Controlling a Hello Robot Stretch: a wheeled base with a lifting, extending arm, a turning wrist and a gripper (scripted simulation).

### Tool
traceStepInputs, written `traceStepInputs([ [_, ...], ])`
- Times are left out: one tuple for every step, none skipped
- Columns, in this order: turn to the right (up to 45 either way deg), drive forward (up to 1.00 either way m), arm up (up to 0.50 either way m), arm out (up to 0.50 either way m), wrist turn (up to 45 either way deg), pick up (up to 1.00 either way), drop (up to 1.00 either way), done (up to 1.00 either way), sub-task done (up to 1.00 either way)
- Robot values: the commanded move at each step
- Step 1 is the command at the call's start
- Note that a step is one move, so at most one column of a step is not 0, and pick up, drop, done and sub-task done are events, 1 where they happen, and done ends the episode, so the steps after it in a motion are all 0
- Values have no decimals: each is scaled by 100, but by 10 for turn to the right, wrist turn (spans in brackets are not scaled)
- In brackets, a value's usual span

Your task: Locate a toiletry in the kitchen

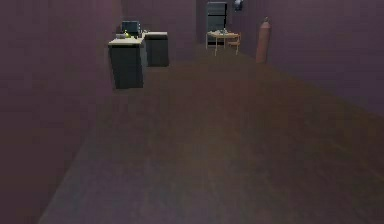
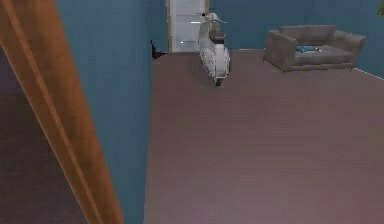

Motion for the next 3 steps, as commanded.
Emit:
traceStepInputs([
  [-90, 0, 0, 0, 0, 0, 0, 0, 0],
  [0, 100, 0, 0, 0, 0, 0, 0, 0],
  [0, 100, 0, 0, 0, 0, 0, 0, 0],
])
